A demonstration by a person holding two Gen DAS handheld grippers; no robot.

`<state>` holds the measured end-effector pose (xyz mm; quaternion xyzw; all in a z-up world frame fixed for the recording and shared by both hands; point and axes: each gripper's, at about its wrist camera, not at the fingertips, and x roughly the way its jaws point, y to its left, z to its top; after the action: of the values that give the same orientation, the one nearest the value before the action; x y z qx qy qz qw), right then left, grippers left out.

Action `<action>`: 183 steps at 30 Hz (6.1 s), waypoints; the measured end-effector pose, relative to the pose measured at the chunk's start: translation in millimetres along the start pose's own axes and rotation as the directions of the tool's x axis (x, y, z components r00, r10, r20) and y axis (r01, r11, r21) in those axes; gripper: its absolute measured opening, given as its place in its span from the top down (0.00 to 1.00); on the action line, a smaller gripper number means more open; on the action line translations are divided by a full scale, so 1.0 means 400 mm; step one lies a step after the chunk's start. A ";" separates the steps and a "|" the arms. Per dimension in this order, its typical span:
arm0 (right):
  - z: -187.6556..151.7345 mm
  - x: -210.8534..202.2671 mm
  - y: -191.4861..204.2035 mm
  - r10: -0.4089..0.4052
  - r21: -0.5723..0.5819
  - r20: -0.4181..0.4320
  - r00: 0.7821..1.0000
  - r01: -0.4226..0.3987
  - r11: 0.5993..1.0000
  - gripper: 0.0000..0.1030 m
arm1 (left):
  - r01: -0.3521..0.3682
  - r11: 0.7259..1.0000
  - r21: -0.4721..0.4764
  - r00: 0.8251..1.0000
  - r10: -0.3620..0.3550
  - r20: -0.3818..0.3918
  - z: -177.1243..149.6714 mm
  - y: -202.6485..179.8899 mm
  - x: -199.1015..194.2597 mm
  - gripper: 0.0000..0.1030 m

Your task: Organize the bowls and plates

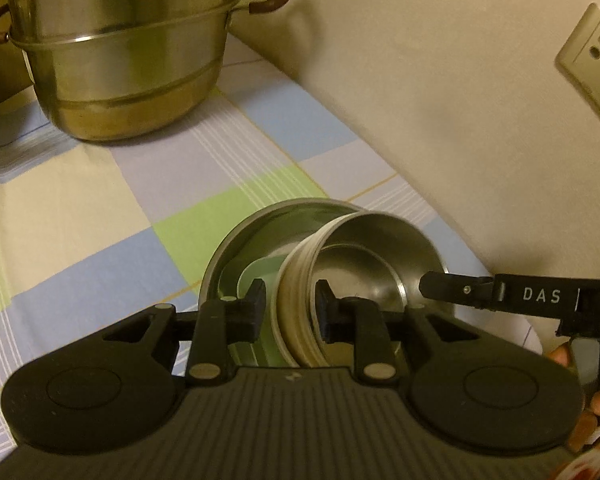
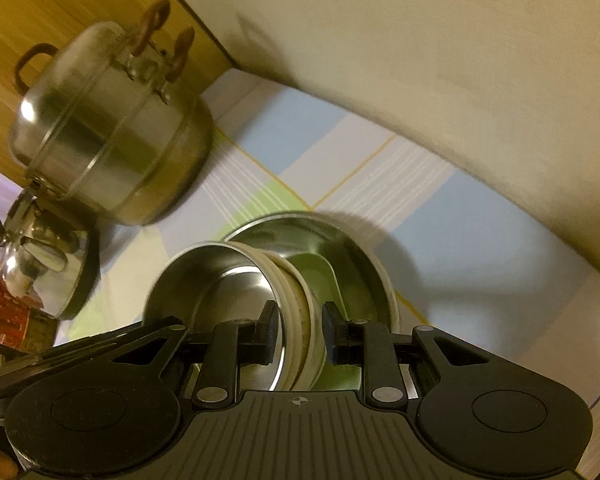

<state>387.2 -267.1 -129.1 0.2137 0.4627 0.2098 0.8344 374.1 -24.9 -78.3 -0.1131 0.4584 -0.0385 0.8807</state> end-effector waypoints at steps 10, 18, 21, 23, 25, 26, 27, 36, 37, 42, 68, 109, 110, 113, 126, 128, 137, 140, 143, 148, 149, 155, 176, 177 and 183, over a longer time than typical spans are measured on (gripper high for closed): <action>-0.027 -0.018 0.001 0.037 -0.031 0.036 0.999 -0.036 0.999 0.79 | 0.015 1.000 -0.008 1.000 -0.015 -0.002 -0.020 -0.002 0.002 0.86; -0.023 -0.017 -0.013 0.045 0.015 0.027 0.999 -0.046 0.999 0.90 | 0.028 0.999 -0.026 0.999 -0.028 -0.021 -0.023 0.002 0.005 0.88; -0.013 -0.019 -0.006 0.035 0.025 0.011 0.999 -0.035 0.999 0.90 | 0.033 0.999 -0.038 0.999 -0.034 -0.028 -0.022 0.008 0.008 0.88; -0.004 -0.021 -0.001 0.027 0.031 0.003 1.000 -0.027 0.999 0.90 | 0.036 0.999 -0.041 0.999 -0.037 -0.029 -0.019 0.010 0.008 0.88; 0.004 -0.020 0.003 0.016 0.040 -0.012 1.000 -0.016 0.999 0.90 | 0.036 0.999 -0.040 0.999 -0.037 -0.031 -0.017 0.010 0.007 0.88; 0.009 -0.020 0.006 0.011 0.045 -0.020 1.000 -0.010 0.999 0.90 | 0.037 0.998 -0.041 0.999 -0.038 -0.032 -0.016 0.010 0.005 0.88; 0.014 -0.019 0.008 0.005 0.048 -0.030 1.000 -0.004 0.999 0.90 | 0.038 0.998 -0.042 0.999 -0.039 -0.033 -0.016 0.012 0.005 0.88; 0.034 -0.011 0.022 -0.017 0.043 -0.082 0.996 0.021 0.999 0.90 | 0.019 1.000 -0.025 0.999 -0.020 -0.040 -0.016 0.007 0.013 0.89; 0.035 -0.010 0.024 -0.021 0.038 -0.083 0.996 0.024 0.999 0.90 | 0.018 0.999 -0.026 0.999 -0.019 -0.041 -0.017 0.007 0.014 0.89; 0.036 -0.003 0.028 -0.031 0.028 -0.088 0.996 0.033 0.999 0.90 | 0.021 0.999 -0.034 0.999 -0.023 -0.045 -0.015 0.009 0.017 0.89; 0.017 -0.050 0.032 0.029 -0.051 0.001 1.000 -0.029 0.998 0.76 | -0.024 1.000 0.013 0.999 0.023 0.045 -0.029 -0.023 -0.068 0.82; -0.526 -0.370 0.125 0.025 -0.223 -0.023 0.999 -0.029 0.974 0.39 | -0.128 0.992 0.012 0.989 0.127 0.083 -0.528 -0.048 -0.509 0.75; -0.542 -0.376 0.131 0.020 -0.216 -0.022 1.000 -0.024 0.976 0.39 | -0.128 0.992 0.019 0.989 0.126 0.078 -0.538 -0.046 -0.516 0.75; -0.582 -0.394 0.150 0.014 -0.199 -0.020 1.000 -0.017 0.980 0.39 | -0.131 0.990 0.043 0.989 0.128 0.072 -0.567 -0.043 -0.537 0.75; -0.749 -0.458 0.236 -0.046 -0.188 0.014 0.999 0.048 0.981 0.39 | -0.065 0.991 0.117 0.997 0.059 0.048 -0.682 -0.013 -0.625 0.75; -0.768 -0.465 0.241 -0.051 -0.181 0.019 0.999 0.053 0.982 0.39 | -0.054 0.990 0.128 0.998 0.048 0.048 -0.695 -0.014 -0.637 0.75; -0.817 -0.483 0.262 -0.068 -0.189 0.038 0.997 0.074 0.979 0.39 | -0.029 0.989 0.146 0.998 0.021 0.057 -0.729 -0.014 -0.671 0.75; -0.827 -0.487 0.266 -0.068 -0.190 0.040 0.997 0.075 0.979 0.39 | -0.026 0.989 0.148 0.998 0.017 0.061 -0.733 -0.016 -0.676 0.75; -0.831 -0.491 0.267 -0.068 -0.190 0.046 0.997 0.075 0.979 0.39 | -0.024 0.988 0.149 0.998 0.015 0.063 -0.736 -0.017 -0.681 0.75; -0.832 -0.494 0.272 -0.065 -0.193 0.053 0.996 0.074 0.978 0.39 | -0.023 0.988 0.155 0.998 0.012 0.068 -0.738 -0.019 -0.688 0.75; -0.832 -0.494 0.272 -0.066 -0.193 0.052 0.996 0.075 0.978 0.39 | -0.022 0.988 0.156 0.998 0.011 0.068 -0.738 -0.019 -0.688 0.75; -0.832 -0.493 0.273 -0.070 -0.192 0.052 0.996 0.079 0.978 0.39 | -0.012 0.987 0.158 0.998 0.002 0.067 -0.736 -0.014 -0.688 0.75; -0.823 -0.479 0.276 -0.085 -0.194 0.048 0.995 0.092 0.977 0.39 | -0.002 0.987 0.159 0.998 -0.008 0.061 -0.722 -0.004 -0.675 0.75; -0.822 -0.477 0.276 -0.085 -0.196 0.047 0.995 0.092 0.976 0.39 | -0.002 0.987 0.158 0.998 -0.008 0.062 -0.720 -0.003 -0.674 0.75; -0.818 -0.472 0.284 -0.086 -0.203 0.045 0.995 0.094 0.975 0.39 | -0.003 0.988 0.156 0.998 -0.007 0.063 -0.720 -0.002 -0.675 0.75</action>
<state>-3.4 -224.2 -94.8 0.1091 0.4328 0.2144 0.8688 -16.5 -26.5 -22.0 -0.0455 0.4259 -0.0715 0.9008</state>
